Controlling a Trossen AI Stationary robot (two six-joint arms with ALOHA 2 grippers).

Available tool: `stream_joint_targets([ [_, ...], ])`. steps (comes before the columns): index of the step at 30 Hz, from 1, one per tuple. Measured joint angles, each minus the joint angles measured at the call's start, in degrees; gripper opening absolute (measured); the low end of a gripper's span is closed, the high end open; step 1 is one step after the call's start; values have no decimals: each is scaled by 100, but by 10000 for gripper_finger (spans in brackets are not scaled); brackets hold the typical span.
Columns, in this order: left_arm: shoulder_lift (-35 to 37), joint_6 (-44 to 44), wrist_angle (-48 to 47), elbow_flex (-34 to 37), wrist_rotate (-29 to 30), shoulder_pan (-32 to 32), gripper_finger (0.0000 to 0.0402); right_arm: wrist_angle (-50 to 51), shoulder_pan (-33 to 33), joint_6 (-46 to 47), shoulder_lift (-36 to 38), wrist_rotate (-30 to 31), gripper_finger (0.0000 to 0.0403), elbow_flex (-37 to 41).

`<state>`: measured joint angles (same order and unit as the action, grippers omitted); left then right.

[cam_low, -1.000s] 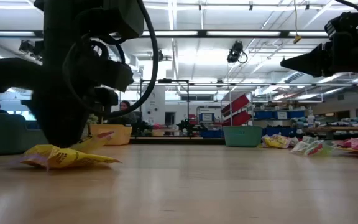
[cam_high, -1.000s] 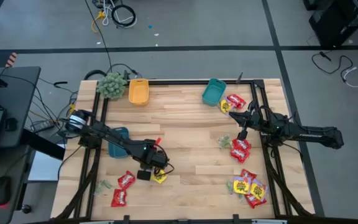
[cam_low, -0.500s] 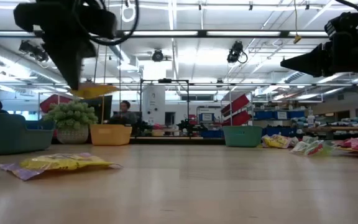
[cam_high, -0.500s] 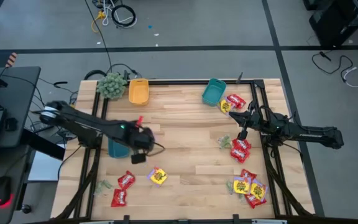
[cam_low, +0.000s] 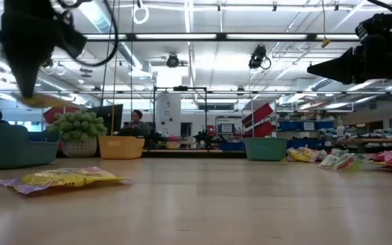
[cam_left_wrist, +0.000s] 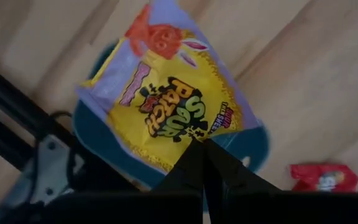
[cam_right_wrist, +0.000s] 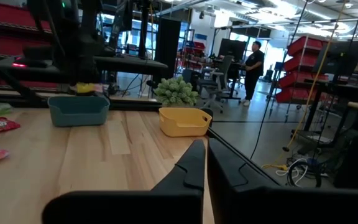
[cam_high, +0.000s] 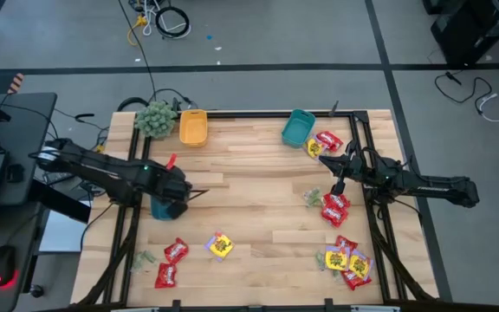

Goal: Sort candy
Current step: Put the yellow candy pack into the blue bin

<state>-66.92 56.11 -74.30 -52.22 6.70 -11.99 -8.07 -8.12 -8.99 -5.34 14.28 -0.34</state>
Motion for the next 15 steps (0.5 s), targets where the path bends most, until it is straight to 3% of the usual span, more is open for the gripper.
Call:
stream_joint_targets([
  [8,473,430,802,1318,-116,124,0,2,0,0,0,0,8,0],
  [15,472,104,1364,1654,-36,518,1,2,-1,0,0,0,5,-1],
])
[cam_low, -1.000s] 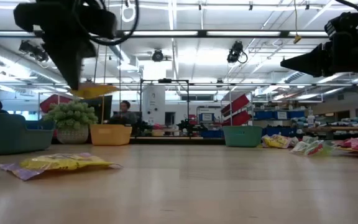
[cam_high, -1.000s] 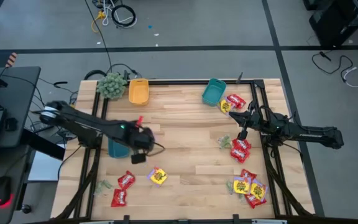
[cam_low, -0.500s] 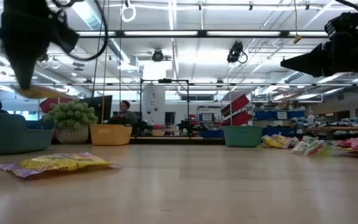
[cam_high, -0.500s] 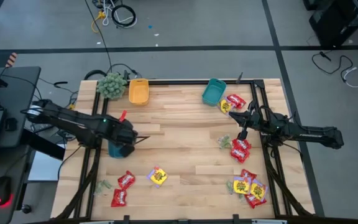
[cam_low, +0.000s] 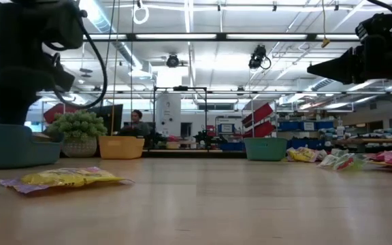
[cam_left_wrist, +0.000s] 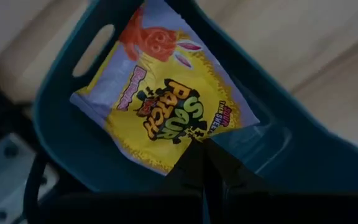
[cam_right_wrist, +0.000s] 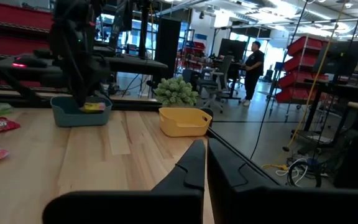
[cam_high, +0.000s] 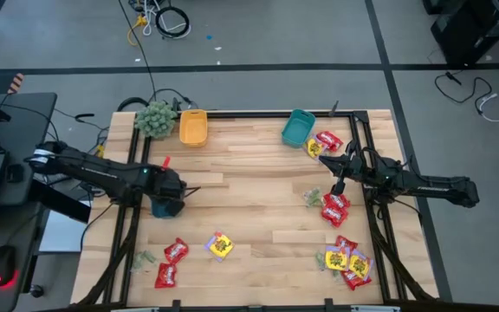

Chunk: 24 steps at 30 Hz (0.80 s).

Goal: Sort candy
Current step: Put the yellow candy pack into the blue bin

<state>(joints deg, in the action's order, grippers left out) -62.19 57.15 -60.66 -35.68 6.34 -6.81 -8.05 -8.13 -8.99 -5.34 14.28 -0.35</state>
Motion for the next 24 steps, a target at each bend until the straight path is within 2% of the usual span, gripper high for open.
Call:
stream_joint_targets([
  [6,-4,-467,257,113,-185,223,32,0,1,0,0,0,8,-1],
  [16,-4,-1502,249,-242,-259,230,127,0,1,0,0,0,6,0],
  [20,-4,-2155,372,-723,-289,47,126,0,1,0,1,0,8,-1],
  [24,-4,-2571,1076,-1103,-258,-295,91,0,0,0,0,0,5,1],
])
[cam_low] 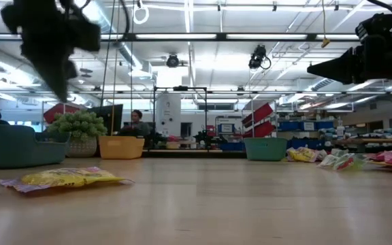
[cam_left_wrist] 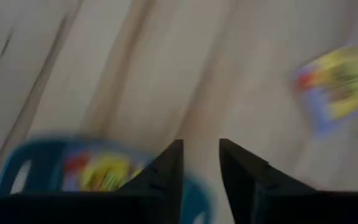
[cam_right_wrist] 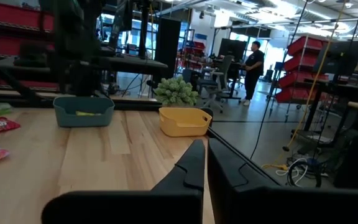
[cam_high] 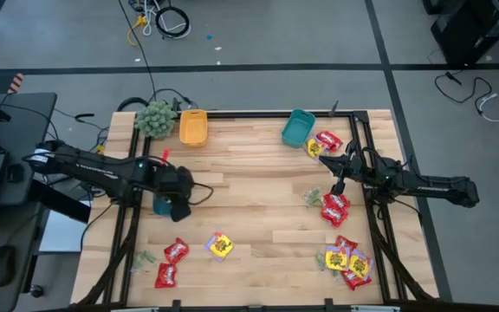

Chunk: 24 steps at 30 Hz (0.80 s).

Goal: Sort candy
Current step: Put the yellow candy pack into the blue bin

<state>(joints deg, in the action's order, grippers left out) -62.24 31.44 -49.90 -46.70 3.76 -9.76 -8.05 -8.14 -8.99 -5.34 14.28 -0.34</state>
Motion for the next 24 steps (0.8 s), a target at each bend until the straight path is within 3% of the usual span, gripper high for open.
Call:
stream_joint_targets([
  [6,-369,-546,984,-74,-881,-611,20,0,2,0,2,0,7,-2],
  [10,-932,-493,1320,-67,-1156,-1017,12,0,2,-4,0,0,8,-2],
  [16,-1810,-544,2035,-67,-1220,-1457,71,0,1,-13,1,0,5,-1],
  [24,-2415,71,2461,-67,-1199,-1436,169,-2,1,-17,2,0,8,-1],
])
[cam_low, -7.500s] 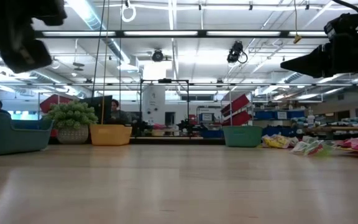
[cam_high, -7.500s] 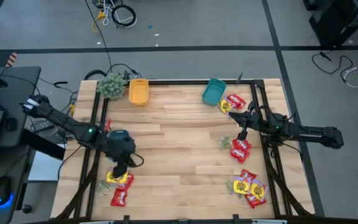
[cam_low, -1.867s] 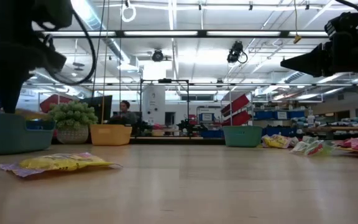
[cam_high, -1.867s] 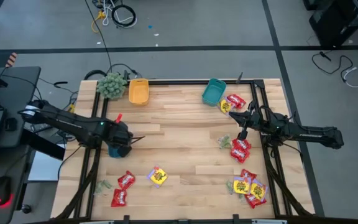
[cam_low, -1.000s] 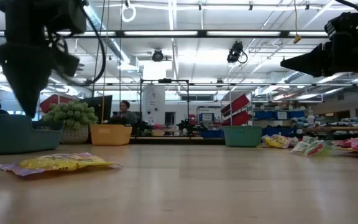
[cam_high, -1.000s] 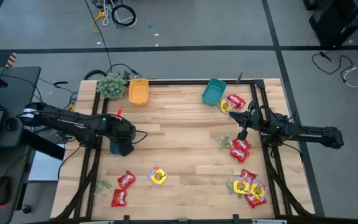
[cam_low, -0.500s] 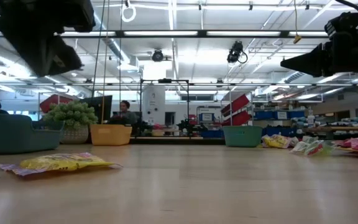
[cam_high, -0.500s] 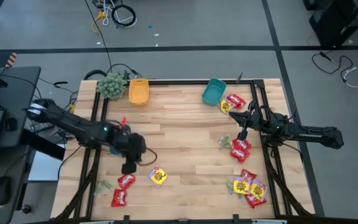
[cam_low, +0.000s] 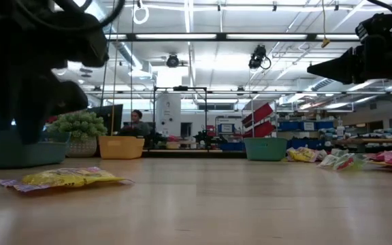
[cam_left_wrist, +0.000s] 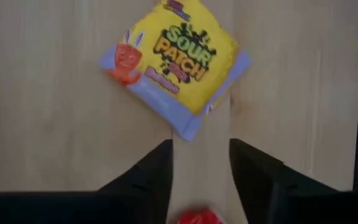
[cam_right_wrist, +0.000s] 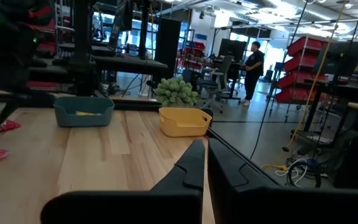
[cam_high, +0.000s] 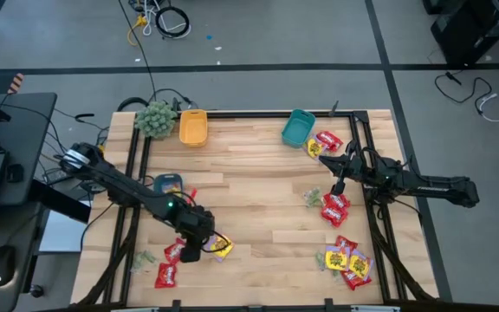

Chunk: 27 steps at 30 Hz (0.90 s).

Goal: Sort candy
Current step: Put the yellow candy pack into the blue bin

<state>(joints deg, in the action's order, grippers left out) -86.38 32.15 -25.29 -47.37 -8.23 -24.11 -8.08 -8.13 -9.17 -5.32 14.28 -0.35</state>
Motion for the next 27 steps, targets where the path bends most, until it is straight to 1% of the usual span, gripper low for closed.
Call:
stream_joint_targets([
  [2,-123,196,133,2,6,84,182,2,-1,0,-2,0,6,1],
  [5,-300,376,407,0,4,276,192,2,1,-2,0,0,5,1],
  [12,-544,426,533,30,-13,806,193,0,0,0,0,0,8,0],
  [16,-547,482,802,268,-231,1023,193,0,0,0,0,0,6,0],
  [22,-530,731,1586,626,-563,1179,193,1,1,0,0,0,6,1],
  [27,-536,727,1720,649,-548,1175,193,1,1,0,0,0,8,1],
])
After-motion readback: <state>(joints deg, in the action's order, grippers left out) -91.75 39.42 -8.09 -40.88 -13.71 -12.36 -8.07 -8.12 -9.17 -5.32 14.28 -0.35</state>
